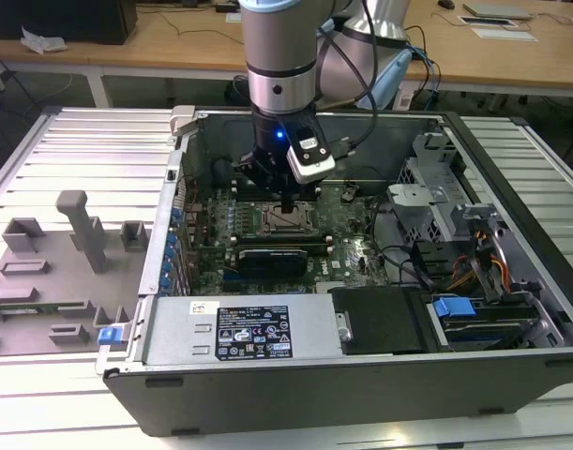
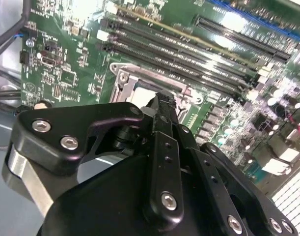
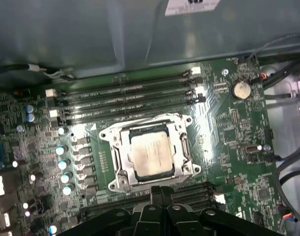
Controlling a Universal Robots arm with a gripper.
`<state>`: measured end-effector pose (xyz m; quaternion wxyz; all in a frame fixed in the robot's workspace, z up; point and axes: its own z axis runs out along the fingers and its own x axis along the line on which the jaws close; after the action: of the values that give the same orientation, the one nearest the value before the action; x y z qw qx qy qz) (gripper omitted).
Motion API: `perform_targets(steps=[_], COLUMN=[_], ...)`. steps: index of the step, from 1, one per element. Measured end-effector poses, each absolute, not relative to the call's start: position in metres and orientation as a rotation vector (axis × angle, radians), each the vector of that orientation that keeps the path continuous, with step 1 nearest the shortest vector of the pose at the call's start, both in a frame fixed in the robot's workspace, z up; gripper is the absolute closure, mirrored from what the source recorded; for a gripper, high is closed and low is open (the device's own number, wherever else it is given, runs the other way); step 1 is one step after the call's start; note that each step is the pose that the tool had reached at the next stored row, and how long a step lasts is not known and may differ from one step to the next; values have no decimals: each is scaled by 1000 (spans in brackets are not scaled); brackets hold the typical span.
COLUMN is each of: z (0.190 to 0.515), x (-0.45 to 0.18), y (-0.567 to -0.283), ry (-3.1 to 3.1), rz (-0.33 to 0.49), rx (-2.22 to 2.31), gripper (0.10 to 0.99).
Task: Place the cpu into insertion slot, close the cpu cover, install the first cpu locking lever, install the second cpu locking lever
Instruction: 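Install the second cpu locking lever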
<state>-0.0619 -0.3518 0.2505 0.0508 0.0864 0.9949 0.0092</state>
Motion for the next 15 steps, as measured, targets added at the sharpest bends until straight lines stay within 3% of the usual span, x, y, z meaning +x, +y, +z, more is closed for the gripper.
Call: perform_targets(steps=[15], z=[241], x=[-68], y=[-362], ry=[3027], rz=[32], rx=[274], gripper=[980])
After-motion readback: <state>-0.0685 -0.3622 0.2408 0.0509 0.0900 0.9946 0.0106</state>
